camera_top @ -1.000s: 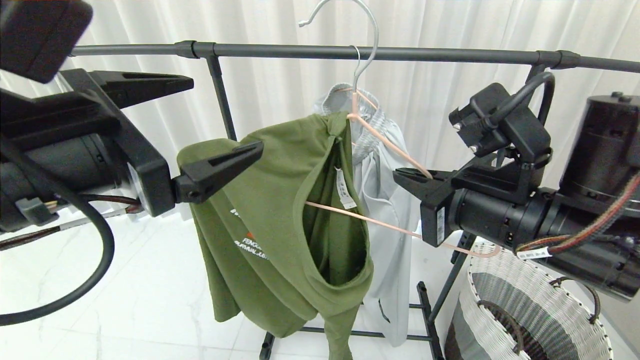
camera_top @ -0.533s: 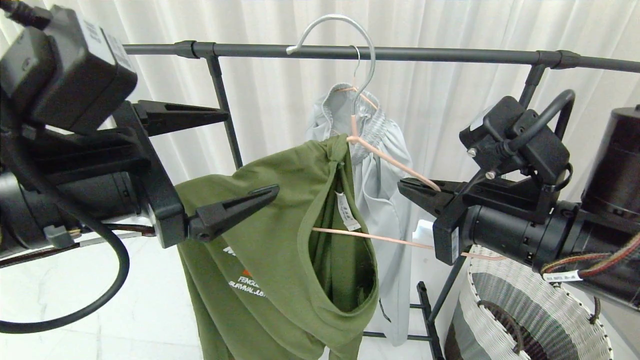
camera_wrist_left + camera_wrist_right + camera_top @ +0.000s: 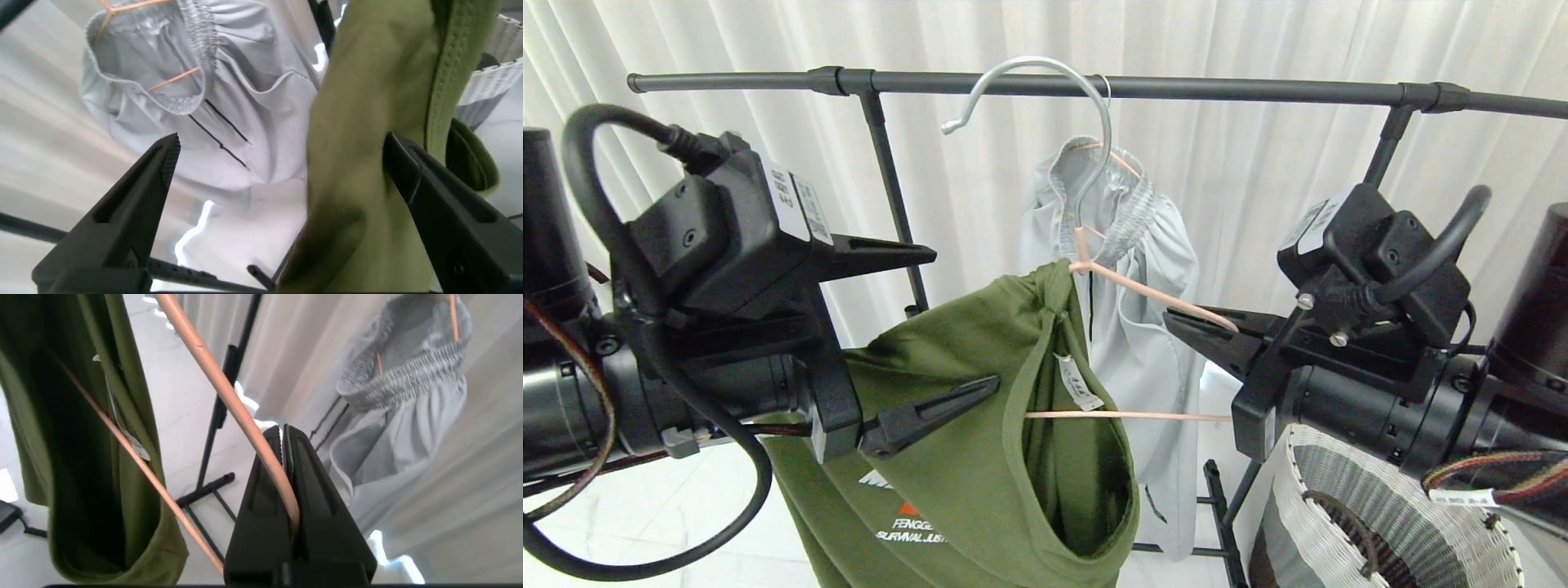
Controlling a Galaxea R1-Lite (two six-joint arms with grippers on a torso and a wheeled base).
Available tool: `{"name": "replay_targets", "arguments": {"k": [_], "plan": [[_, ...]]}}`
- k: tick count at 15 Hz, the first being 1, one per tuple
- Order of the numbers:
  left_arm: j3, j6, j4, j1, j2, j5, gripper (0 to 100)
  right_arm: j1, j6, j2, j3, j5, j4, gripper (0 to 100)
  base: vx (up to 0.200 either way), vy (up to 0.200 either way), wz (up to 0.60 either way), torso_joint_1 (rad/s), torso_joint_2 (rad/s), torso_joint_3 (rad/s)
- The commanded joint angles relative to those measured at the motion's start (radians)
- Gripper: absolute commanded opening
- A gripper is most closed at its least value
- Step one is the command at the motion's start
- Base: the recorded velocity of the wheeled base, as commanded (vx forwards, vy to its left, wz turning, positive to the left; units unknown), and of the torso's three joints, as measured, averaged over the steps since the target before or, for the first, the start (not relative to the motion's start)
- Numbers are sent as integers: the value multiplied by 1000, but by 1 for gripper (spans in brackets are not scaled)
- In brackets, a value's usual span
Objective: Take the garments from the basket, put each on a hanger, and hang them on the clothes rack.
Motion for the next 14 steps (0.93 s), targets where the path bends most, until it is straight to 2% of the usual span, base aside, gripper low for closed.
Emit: {"name": "replay_targets", "arguments": {"k": [1,2,3,13,14], "plan": [[0,-1,-1,0,9,0,100,2,0,-1,5,1,-4,0,0,0,0,0,0,0],[0,-1,-1,0,9,-1,100,2,0,-1,4,3,-4,0,0,0,0,0,0,0],[-2,-1,-1,0,11,0,0,3,0,-3,4,6,-4,0,0,0,0,0,0,0],[-14,2,-10,13,26,14,0,15,0,-16,4,20,-6,0,0,0,0,0,0,0],[-13,2,-19,14,26,19,0,19,0,-16,4,20,-6,100,0,0,0,0,0,0]]}}
